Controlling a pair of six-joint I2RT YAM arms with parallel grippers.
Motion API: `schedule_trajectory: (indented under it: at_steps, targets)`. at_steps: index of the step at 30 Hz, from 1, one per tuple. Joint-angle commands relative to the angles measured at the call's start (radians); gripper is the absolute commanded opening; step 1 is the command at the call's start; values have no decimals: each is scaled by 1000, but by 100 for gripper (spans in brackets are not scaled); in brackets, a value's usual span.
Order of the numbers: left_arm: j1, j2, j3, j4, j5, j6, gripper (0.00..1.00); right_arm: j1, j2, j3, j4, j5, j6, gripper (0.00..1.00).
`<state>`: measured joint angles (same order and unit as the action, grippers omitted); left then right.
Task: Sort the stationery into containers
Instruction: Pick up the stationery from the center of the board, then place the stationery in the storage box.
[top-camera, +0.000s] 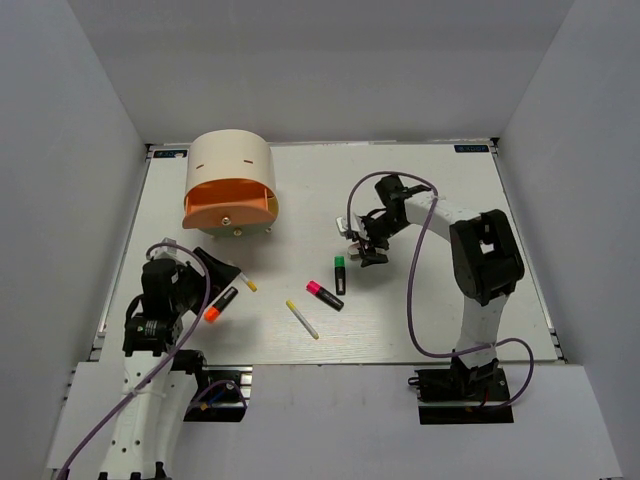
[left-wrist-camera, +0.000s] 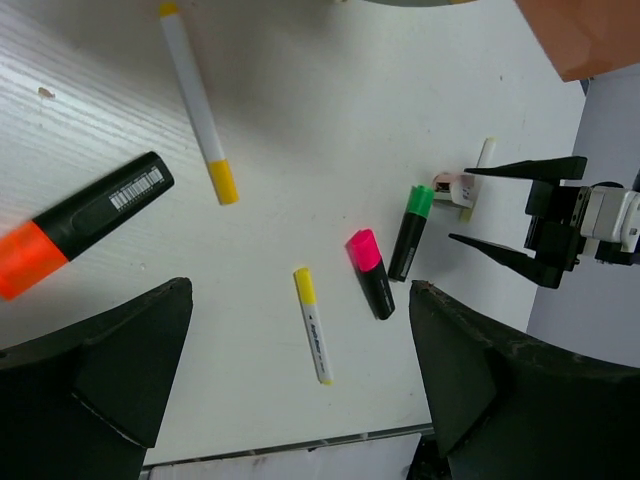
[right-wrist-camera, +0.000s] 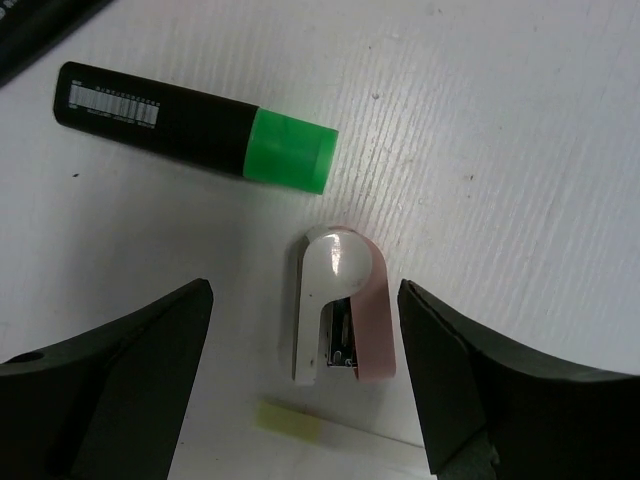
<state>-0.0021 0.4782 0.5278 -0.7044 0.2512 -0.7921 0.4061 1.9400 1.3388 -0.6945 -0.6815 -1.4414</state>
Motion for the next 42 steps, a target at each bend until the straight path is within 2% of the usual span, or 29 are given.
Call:
schedule_trajectory:
  at_steps: [1,7,10,11,15,18,21,22,23,27,30,31,33,37,40,42]
  targets:
    - [5,20,-9,-30,7,-32,99,14,23,-6,55,60,52,80]
    - [-4,43,0,-21,-12,-22,97,19,48,-3,64,71,72,64]
    - [-4,43,-9,-12,-12,-32,97,19,56,0,41,85,70,47]
    - [-4,43,-9,-12,-12,-32,97,20,54,5,35,85,70,37]
    - [-4,43,-18,-12,-23,-55,97,19,30,94,-118,44,70,22]
    - [-4,43,-29,-12,-32,-90,97,33,-34,216,-177,-42,151,22]
    - [-4,68,-54,11,-32,-127,96,65,-85,336,-165,-101,265,22]
    - [-4,68,-64,11,-32,-137,96,75,-116,400,-105,-108,298,22]
    - [-4,83,-65,11,-32,-156,96,109,-124,417,-77,-119,408,22]
    - [-4,109,-74,20,-52,-193,96,187,-159,491,137,-101,623,23]
    - [-4,119,-74,20,-63,-202,96,275,-156,516,384,-46,783,23]
    - [-4,119,-74,29,-63,-202,96,289,-153,522,420,0,833,23]
    - [-4,119,-74,29,-63,-211,96,334,-127,559,536,31,896,23]
    - [-4,97,-92,29,-63,-211,96,387,-37,645,622,68,998,25]
    - [-4,77,-101,29,-63,-220,96,427,6,646,771,89,1099,28]
    - [-4,77,-101,19,-63,-229,96,436,34,666,794,92,1122,28]
